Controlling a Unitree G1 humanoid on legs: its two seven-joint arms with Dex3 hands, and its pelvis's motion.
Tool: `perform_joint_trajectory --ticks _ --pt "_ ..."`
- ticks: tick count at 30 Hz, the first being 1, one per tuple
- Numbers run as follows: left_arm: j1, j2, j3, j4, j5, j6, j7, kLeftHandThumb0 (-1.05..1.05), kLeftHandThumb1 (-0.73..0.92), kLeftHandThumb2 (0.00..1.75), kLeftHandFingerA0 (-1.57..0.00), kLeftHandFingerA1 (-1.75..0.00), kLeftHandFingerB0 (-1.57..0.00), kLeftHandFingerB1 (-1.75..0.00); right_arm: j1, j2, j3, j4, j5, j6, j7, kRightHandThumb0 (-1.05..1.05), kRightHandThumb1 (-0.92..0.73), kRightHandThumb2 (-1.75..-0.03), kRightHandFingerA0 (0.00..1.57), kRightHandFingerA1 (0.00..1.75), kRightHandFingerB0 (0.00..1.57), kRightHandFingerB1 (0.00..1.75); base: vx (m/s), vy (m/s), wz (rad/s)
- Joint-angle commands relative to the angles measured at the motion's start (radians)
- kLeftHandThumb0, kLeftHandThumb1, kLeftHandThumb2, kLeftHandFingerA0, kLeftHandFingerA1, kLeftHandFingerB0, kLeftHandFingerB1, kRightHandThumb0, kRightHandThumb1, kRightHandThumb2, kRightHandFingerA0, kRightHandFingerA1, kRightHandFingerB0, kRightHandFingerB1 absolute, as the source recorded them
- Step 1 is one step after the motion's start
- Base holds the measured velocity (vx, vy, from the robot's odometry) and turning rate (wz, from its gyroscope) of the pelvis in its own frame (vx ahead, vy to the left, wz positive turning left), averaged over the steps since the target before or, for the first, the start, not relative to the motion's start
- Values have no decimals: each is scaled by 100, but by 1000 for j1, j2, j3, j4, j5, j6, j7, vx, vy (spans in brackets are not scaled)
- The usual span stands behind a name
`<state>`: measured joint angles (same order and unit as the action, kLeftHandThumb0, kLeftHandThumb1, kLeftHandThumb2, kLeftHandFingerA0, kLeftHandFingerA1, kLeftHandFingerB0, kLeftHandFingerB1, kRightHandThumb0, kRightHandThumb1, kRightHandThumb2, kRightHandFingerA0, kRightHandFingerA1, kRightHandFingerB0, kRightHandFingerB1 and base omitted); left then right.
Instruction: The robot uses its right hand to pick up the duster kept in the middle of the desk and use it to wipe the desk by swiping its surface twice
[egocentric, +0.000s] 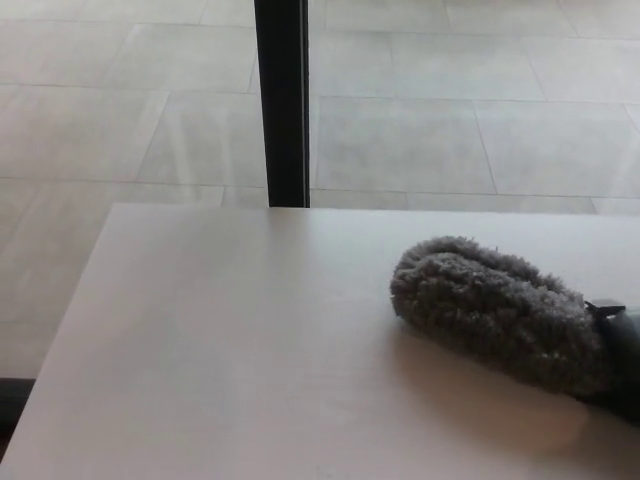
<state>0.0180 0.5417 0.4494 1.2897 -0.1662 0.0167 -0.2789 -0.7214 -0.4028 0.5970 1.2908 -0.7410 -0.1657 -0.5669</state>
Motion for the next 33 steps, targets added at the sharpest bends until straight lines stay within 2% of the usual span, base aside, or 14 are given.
perform_joint_trajectory --ticks 1,6,8,13,14,15,17,24,25,26,27,28,29,33 --pt "17 22 24 -15 -32 -37 -20 -51 92 68 -51 -60 -51 -48 41 -94 -288 89 280 402 317 -39 -70 -63 77 141 64 53 0 0 0" --pt "21 26 29 -16 -36 -39 -29 -51 92 68 -49 -59 -49 -48 76 -103 -381 81 311 403 284 -38 -68 -64 74 159 66 84 0 0 0" --pt "22 28 34 -16 -42 -35 -52 -53 92 69 -46 -59 -45 -48 86 -116 -427 83 331 417 286 -37 -67 -61 73 163 53 57 0 0 0" --pt "23 26 28 -21 -34 -40 -46 -52 92 71 -48 -61 -50 -47 98 -148 -518 81 362 460 301 -37 -65 -61 59 149 47 56 0 0 0" --pt "22 27 33 -19 -40 -35 -51 -51 92 70 -47 -61 -50 -46 95 -156 -456 90 293 485 346 -57 -63 -90 53 111 2 38 0 0 0" --pt "18 29 42 -16 -50 -26 -57 -51 92 69 -47 -61 -50 -46 91 -174 -384 101 215 511 408 -45 -73 -61 43 142 9 34 0 0 0" --pt "22 28 42 -20 -50 -35 -60 -52 92 69 -46 -62 -50 -47 107 -185 -548 77 362 456 347 -36 -70 -59 48 139 18 43 0 0 0" --pt "16 30 50 -31 -52 -18 -52 -51 92 68 -47 -63 -52 -49 133 -200 -555 57 318 458 359 -38 -70 -61 50 122 19 43 0 0 0" --pt "18 31 45 -32 -47 -24 -56 -51 92 70 -47 -64 -51 -49 132 -199 -557 57 317 462 364 -33 -53 -97 61 93 5 49 0 0 0" --pt "17 31 41 -31 -40 -26 -54 -52 92 68 -50 -63 -54 -48 130 -196 -565 49 318 461 385 -47 -60 -85 44 87 19 49 0 0 0" --pt "13 31 45 -25 -43 -21 -47 -51 92 69 -51 -62 -52 -47 125 -195 -538 47 292 462 414 -47 -77 -62 41 108 29 42 0 0 0" --pt "13 31 47 -23 -45 -21 -53 -50 92 69 -48 -62 -49 -48 120 -180 -514 40 265 465 394 -42 -58 -98 69 99 47 66 0 0 0" --pt "11 29 48 -24 -47 -20 -58 -50 92 69 -49 -62 -48 -48 122 -158 -536 22 286 451 318 -40 -69 -61 66 121 62 52 0 0 0" --pt "6 27 46 -28 -49 -13 -53 -51 92 69 -49 -64 -49 -49 112 -132 -467 -7 231 440 315 -38 -68 -65 77 152 72 60 0 0 0"
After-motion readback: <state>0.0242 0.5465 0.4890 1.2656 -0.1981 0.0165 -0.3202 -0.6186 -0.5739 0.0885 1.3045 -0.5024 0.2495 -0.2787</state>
